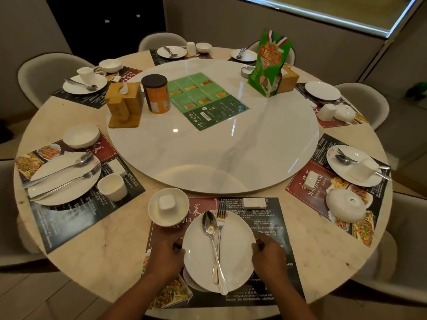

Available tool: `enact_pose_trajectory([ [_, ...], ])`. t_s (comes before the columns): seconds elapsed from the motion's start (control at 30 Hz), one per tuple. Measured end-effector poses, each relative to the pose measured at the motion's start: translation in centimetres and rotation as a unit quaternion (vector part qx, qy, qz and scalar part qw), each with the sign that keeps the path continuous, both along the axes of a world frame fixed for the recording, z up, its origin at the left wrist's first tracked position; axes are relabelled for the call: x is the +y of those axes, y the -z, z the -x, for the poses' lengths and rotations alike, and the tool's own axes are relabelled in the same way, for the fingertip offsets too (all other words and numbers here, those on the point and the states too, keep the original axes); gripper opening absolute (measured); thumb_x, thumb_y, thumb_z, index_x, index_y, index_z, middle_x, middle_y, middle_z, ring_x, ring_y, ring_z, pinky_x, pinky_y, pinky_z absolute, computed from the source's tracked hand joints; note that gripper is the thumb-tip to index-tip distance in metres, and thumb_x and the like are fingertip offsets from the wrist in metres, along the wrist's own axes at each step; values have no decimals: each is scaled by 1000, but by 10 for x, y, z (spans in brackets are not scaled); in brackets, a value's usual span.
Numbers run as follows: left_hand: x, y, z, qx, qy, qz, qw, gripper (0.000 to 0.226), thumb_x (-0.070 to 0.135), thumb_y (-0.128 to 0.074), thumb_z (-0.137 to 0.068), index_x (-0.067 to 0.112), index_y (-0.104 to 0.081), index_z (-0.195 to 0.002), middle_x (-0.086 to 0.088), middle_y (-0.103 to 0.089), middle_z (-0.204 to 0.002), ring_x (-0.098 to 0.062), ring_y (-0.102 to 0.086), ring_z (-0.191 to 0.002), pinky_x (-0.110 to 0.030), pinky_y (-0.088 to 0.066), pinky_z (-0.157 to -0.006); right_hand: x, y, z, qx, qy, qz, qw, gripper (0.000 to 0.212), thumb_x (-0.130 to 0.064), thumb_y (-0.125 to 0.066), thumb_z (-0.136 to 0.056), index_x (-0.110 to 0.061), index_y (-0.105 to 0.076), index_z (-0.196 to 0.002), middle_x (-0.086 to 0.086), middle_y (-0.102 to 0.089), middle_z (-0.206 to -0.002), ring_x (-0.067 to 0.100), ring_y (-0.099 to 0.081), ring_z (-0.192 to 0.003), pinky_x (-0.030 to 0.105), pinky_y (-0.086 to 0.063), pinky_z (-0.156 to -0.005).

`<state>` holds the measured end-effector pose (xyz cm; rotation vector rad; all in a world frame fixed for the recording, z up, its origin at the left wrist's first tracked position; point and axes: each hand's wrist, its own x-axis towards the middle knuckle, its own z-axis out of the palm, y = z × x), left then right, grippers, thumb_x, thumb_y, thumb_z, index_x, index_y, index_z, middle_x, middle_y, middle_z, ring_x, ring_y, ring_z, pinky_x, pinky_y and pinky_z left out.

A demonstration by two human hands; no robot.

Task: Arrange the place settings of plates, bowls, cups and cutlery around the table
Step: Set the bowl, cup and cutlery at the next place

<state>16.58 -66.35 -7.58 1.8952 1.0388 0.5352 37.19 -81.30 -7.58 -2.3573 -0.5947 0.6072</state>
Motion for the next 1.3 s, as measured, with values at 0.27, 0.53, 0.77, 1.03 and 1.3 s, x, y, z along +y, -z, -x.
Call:
enact_pose_trajectory([
  [0.27,-3,1,4,-13,-6,10,1000,44,0,-71,-78,32,-70,-107,19,-69,-103,3,-65,-98,-20,-57,-83,0,0,-3,6,-17,-6,1000,31,-8,-61,-93,-17,-66,-122,4,-70,-111,13,-57,-91,26,-48,-81],
  [0.53,-6,-1,4,20,-19,48,998,48,-2,-68,-80,37,-68,-108,27,-66,-103,5,-63,-97,-13,-51,-80,2,3,-5,-4,-18,9,1000,32,-10,-63,-93,-20,-65,-123,2,-71,-108,16,-61,-92,31,-53,-83],
  [0.77,-13,0,2,75,-64,23,995,37,6,-72,-80,31,-67,-108,20,-62,-105,-2,-61,-94,-32,-57,-89,7,1,1,-86,-10,31,996,29,-15,-65,-90,-16,-64,-119,3,-64,-114,18,-60,-97,34,-55,-84],
  [1.03,-36,-14,-39,131,-56,117,983,19,22,-70,-84,21,-67,-103,9,-69,-78,-6,-67,-72,-27,-55,-75,39,-7,30,62,-51,-19,997,17,-20,-63,-91,-31,-60,-103,-7,-67,-80,7,-66,-74,33,-56,-73],
  [1.3,-35,0,-62,155,-113,235,953,10,34,-76,-71,23,-74,-72,4,-73,-72,-17,-71,-70,-40,-60,-75,54,-2,37,112,-11,-35,993,19,-21,-73,-80,-28,-60,-93,-1,-71,-69,13,-69,-66,39,-58,-73],
])
